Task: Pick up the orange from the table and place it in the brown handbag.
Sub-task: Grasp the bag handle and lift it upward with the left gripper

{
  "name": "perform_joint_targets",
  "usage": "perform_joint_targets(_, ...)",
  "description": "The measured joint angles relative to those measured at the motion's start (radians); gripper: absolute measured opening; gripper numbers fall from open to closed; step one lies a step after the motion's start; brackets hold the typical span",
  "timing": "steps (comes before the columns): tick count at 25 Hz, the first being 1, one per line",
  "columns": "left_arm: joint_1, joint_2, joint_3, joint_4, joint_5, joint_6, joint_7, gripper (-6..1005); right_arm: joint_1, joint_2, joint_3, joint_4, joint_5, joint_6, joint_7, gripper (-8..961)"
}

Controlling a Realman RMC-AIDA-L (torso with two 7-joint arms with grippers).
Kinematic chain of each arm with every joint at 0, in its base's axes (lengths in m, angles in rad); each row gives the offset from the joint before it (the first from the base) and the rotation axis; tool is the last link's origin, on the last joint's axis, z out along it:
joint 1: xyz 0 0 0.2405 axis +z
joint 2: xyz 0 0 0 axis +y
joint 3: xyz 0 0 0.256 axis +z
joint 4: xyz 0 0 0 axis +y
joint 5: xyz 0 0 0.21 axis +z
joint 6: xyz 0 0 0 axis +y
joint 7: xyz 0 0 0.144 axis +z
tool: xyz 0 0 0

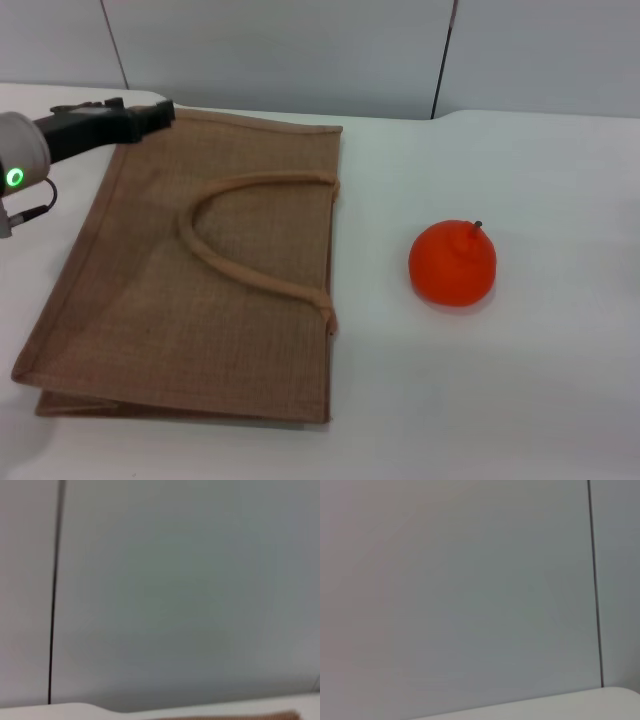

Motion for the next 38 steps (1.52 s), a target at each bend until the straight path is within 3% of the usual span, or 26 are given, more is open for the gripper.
perform_joint_targets(14,-0.084,0.002,0.006,0.022,0.243,-0.097,0.115,750,0.005,0.000,0.000,0.000,-0.001,0.000,-0.003,891)
perform_joint_targets(24,-0.129,0.002,-0.003,0.078,0.400,-0.211,-0.032,750,0.009,0.000,0.000,0.000,-0.002,0.000,-0.003,892)
perform_joint_targets(38,-0.213,0.003,-0.050,0.055,0.577,-0.382,-0.133,751,0.019,0.000,-0.002,-0.005,-0.002,0.000,-0.001,892)
